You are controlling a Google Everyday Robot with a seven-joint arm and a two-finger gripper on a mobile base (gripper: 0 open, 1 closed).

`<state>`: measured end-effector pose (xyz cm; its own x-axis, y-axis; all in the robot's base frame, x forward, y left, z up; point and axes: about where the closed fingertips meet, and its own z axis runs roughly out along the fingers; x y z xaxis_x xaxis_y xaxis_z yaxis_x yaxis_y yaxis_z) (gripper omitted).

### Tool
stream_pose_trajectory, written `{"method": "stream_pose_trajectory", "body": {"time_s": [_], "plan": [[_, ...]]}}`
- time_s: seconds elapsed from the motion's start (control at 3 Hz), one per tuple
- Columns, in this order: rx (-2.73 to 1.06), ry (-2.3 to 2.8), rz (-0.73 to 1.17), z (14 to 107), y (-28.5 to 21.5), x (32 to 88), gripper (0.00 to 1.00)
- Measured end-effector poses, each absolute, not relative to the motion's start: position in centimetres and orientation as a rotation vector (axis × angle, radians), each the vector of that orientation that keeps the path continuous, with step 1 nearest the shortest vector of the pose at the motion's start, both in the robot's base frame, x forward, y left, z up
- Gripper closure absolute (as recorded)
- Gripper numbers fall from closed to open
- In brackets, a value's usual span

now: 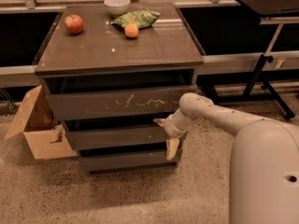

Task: Open middle drawer

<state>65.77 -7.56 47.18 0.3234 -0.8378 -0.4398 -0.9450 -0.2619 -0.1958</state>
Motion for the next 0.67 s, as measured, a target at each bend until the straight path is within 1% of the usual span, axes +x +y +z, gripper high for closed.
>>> {"method": "stream_pose_trajectory", "body": {"time_s": [0.67], "plan": [[-2.126,1.576,0.261,44.7,-7.0,69.5,0.00]]}}
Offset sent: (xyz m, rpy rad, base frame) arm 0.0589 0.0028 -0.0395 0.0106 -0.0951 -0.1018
